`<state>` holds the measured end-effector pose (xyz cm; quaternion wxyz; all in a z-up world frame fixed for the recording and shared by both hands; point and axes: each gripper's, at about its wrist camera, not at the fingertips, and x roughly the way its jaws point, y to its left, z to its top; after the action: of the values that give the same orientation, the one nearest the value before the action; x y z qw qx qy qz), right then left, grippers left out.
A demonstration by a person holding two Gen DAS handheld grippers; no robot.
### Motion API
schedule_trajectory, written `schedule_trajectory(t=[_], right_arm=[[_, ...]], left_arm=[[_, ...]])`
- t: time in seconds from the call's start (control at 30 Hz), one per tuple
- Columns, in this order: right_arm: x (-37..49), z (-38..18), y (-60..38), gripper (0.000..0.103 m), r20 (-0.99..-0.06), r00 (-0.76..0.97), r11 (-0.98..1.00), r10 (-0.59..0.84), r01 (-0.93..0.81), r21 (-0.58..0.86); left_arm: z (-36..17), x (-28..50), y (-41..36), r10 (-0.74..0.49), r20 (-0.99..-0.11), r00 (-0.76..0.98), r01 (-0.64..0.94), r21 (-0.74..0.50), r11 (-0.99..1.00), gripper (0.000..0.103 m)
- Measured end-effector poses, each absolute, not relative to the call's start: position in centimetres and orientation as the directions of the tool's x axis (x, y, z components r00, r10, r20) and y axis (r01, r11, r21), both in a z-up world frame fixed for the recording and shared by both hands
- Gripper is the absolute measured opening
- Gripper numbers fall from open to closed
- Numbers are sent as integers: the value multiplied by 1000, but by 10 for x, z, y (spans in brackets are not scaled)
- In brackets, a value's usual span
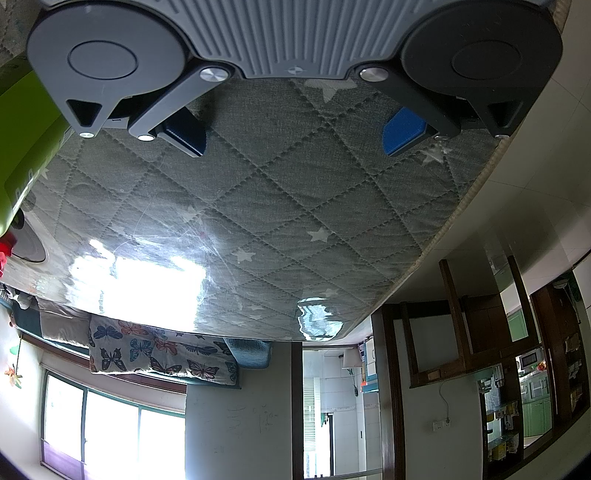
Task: Clean container
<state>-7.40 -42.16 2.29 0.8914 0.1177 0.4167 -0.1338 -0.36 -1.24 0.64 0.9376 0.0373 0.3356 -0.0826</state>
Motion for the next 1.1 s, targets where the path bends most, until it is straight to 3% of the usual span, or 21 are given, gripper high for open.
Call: schedule_trajectory(t=[0.37,1.1], right_arm=[[-67,33,-404,103,-778,591,941,-214,338,-2],[-65,31,-403,103,-781,587,940,-212,341,1]], left_arm=[[7,-4,-12,-130,-636,761,180,14,984,103],[7,-4,-12,-130,-636,761,180,14,984,103]])
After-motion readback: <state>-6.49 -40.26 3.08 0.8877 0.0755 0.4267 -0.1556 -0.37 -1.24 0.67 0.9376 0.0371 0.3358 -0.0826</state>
